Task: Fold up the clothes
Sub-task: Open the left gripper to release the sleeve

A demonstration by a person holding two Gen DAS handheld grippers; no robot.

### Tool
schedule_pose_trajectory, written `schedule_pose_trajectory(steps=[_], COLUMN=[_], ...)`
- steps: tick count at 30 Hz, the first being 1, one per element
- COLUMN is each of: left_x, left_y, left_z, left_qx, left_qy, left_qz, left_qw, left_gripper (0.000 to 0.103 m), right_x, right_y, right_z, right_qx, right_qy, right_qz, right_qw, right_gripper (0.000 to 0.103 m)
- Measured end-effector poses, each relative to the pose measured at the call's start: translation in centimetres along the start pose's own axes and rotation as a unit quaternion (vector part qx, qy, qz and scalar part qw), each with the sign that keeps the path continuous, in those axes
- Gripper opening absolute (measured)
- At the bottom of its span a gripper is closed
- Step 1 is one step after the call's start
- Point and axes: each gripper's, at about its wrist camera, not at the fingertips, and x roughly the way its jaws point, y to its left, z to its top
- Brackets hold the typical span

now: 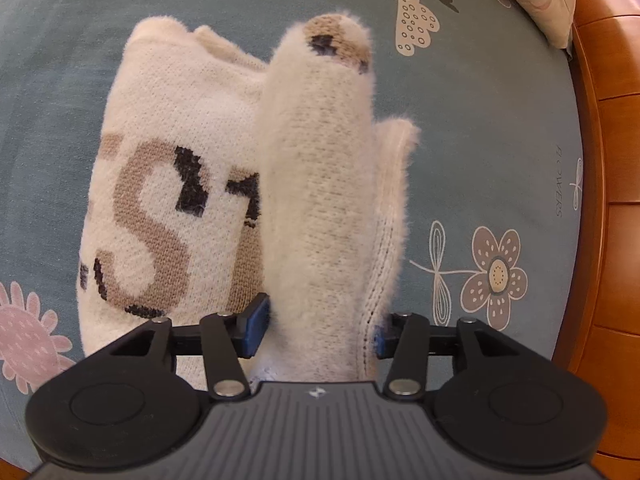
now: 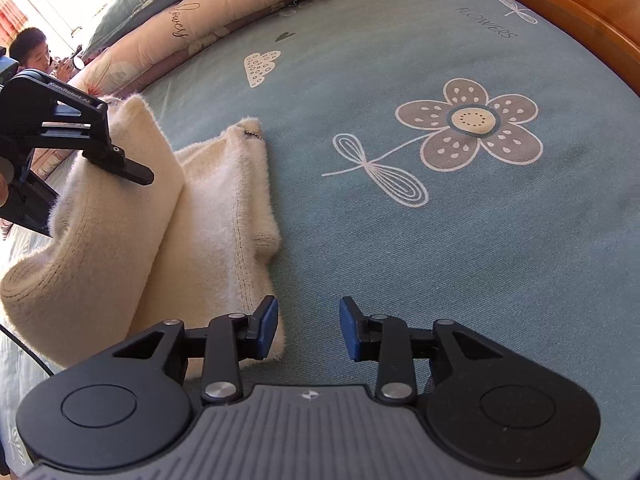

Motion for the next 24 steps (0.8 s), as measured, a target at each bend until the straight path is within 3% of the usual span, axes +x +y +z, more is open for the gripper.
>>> schedule_pose_trajectory(steps=[4, 10, 15, 19, 24], left_x=[1.0, 0.8, -1.6, -3.7, -5.2], left_y=[-1.2, -2.5, -2.8, -3.0, 0.6], left_z=[0.0, -0.8, -1.7, -3.8, -6.4], left_qx=[0.006, 0.021, 0.104, 0.177, 0.247], left_qy=[-0.001, 0.031, 0.009, 0.018, -0.005], left_qz=[-0.005, -0.123, -0.136, -0.153, -0.125], left_qw=[1.0000, 0.9916, 0.9851, 0.9720, 0.9609], left_gripper=[0.061, 0.064, 0.066, 0.067, 0.069], right_x=[-0.3, -0.5, -1.3, -2.3, -3.6], right_y=[-0.5, -0.6, -0.5, 0.1, 2.2], right_z=[-0.3, -0.8, -0.5, 0.4, 2.3], right_qx=[0.004, 0.007, 0.010, 0.008, -0.003], right_qy=[-0.001, -0.002, -0.015, -0.030, -0.047], right_qz=[-0.005, -0.013, -0.011, 0.007, 0.065], right_qw=[1.000, 1.000, 1.000, 0.999, 0.997], right_gripper=[0.042, 0.048, 0.048, 0.049, 0.049])
